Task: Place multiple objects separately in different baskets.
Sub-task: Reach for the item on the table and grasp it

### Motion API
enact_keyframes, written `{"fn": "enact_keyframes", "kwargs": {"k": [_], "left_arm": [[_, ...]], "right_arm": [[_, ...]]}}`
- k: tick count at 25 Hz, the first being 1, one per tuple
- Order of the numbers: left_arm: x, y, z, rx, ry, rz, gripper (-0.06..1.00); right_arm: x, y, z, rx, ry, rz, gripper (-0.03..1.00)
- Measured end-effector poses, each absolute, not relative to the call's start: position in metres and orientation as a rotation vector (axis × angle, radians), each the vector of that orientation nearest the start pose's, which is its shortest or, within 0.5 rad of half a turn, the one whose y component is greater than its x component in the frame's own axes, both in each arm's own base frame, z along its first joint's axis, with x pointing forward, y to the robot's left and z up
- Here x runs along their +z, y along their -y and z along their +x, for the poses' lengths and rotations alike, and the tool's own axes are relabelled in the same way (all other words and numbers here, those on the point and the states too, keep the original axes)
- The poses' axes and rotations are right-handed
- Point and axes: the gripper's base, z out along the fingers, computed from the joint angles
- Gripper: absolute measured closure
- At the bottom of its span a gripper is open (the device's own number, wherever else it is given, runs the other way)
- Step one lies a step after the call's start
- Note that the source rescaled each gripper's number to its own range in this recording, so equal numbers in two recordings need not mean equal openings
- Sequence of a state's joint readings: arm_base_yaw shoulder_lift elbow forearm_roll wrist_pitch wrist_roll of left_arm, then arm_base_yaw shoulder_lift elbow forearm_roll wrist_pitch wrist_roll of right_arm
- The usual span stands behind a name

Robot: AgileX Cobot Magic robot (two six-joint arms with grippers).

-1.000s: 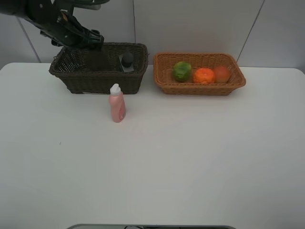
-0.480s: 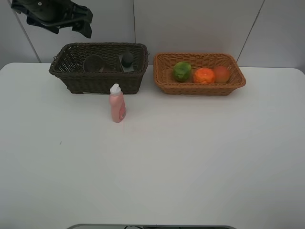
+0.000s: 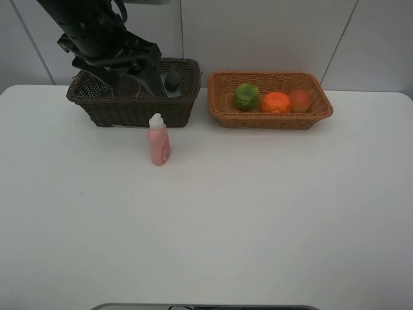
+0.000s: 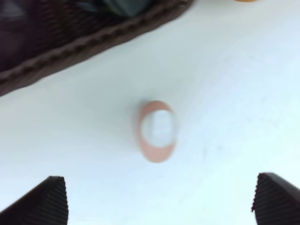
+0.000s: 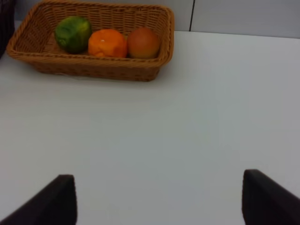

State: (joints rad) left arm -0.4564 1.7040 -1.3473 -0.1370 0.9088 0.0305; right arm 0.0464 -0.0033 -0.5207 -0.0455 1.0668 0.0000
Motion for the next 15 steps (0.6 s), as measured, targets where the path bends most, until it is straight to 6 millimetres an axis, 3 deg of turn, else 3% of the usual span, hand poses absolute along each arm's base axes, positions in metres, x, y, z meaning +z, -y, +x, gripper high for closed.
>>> {"fn": "enact_keyframes", "kwargs": {"k": [3,9,15], "left_arm": [[0.259,0.175,0.317,-0.288,-2.739,0.599,-0.06],[0.218,0.190,0.326,-0.266,-2.829,0.617,-0.06],[0.197,0.193,0.334,-0.234,-2.843,0.594,-0.06]], "right_arm": [[0.283,0.004,-0.008,-0.025,-2.025,-0.044,0.17],[0.283,0.004,-0.008,-0.025,-2.025,-0.044,0.17],[0.283,0.004,-0.008,-0.025,-2.025,-0.044,0.17]]}}
